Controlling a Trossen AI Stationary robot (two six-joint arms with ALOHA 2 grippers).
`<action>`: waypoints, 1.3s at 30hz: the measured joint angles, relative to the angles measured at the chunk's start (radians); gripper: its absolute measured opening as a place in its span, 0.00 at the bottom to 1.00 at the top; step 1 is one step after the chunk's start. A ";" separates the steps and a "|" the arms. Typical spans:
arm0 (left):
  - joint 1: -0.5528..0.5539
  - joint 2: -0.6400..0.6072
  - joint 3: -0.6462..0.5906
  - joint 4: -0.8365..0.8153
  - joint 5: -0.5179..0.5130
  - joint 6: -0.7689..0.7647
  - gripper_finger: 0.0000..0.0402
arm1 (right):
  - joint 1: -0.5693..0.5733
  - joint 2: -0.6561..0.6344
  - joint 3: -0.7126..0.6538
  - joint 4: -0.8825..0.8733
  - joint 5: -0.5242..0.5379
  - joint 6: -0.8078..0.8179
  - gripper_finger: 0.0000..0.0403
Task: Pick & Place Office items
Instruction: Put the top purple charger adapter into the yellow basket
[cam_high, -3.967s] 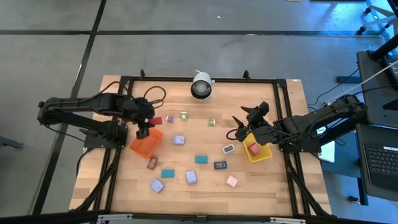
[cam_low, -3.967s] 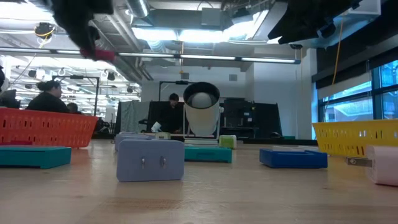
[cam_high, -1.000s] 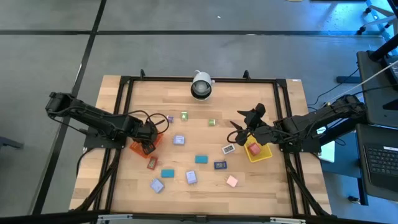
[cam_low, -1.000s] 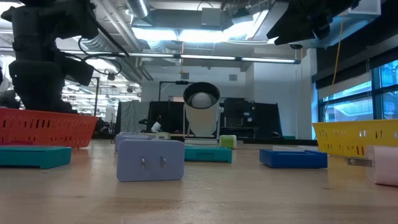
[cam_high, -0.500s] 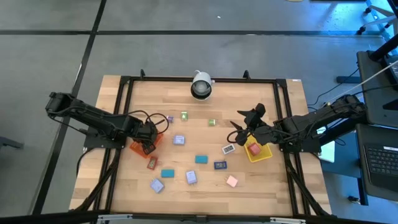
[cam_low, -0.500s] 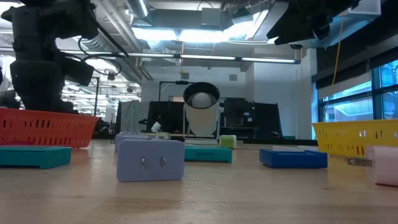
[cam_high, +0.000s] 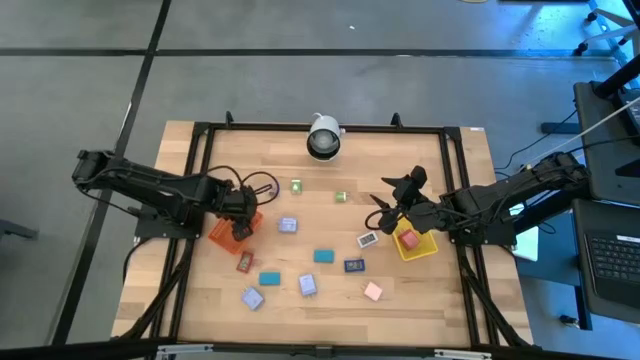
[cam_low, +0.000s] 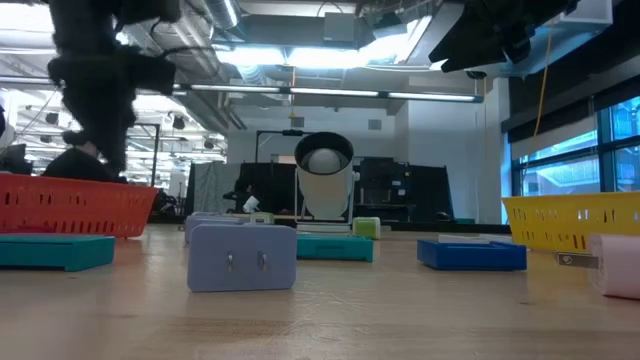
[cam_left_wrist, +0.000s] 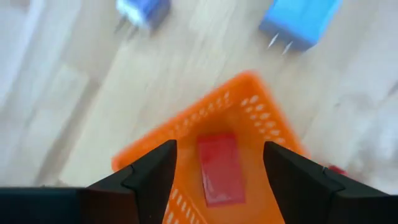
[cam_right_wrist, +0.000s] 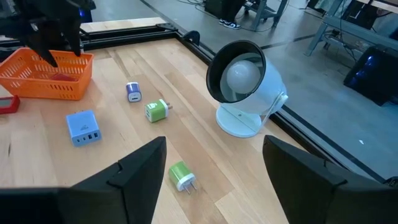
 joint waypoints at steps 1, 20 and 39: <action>0.003 0.000 0.012 0.002 -0.001 0.024 0.59 | 0.000 0.000 0.000 0.000 0.001 0.000 0.66; 0.031 0.080 0.051 0.240 0.007 0.486 0.59 | 0.000 0.000 0.000 0.008 0.001 0.000 0.66; 0.087 0.309 0.051 0.406 0.126 0.512 0.69 | 0.000 0.000 0.000 0.008 -0.003 -0.002 0.66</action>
